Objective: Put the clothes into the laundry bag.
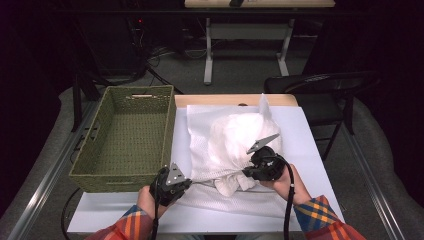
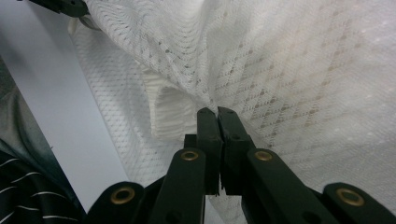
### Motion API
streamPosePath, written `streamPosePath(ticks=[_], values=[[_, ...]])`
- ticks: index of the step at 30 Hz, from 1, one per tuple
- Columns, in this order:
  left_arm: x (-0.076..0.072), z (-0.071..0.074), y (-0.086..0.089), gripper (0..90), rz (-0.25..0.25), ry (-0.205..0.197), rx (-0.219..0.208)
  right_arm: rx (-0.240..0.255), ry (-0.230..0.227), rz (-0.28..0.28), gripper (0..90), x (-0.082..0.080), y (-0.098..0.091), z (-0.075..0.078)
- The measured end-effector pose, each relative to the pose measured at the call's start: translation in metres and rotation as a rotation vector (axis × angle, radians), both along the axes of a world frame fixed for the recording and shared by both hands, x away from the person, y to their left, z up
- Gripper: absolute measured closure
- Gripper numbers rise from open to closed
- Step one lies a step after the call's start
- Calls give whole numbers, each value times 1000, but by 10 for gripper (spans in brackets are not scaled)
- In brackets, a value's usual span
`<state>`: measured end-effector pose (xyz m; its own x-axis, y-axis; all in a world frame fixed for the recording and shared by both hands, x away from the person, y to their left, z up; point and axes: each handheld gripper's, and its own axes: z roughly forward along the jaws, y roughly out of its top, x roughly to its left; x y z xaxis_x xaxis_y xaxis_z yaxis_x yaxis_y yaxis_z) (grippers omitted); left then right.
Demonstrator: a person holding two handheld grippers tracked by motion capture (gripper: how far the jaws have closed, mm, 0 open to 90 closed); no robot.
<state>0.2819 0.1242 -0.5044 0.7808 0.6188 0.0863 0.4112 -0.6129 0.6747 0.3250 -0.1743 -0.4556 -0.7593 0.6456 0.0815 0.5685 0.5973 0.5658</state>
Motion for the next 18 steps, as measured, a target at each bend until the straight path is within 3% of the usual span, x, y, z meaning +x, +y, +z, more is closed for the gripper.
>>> streamPosePath(ticks=[3, 6, 10, 12, 16, 18], values=[[-4, 0, -4, 696, -7, 4, -2, 3, -4, -12, 890, 2, 0, -1], [-10, 3, -10, 610, -34, 23, -31, 4, -9, -18, 890, 4, 0, -2], [-18, 2, -24, 560, -89, 69, -51, 7, -15, -27, 890, 4, 2, -3], [-18, -1, -32, 523, -100, 84, -41, 5, -17, -27, 890, 4, 3, -2], [-7, -13, -49, 444, -65, 105, -34, 7, -21, -36, 890, 5, 5, -3], [2, -18, -58, 421, -18, 100, -44, 6, -21, -35, 890, 5, 6, -3]])
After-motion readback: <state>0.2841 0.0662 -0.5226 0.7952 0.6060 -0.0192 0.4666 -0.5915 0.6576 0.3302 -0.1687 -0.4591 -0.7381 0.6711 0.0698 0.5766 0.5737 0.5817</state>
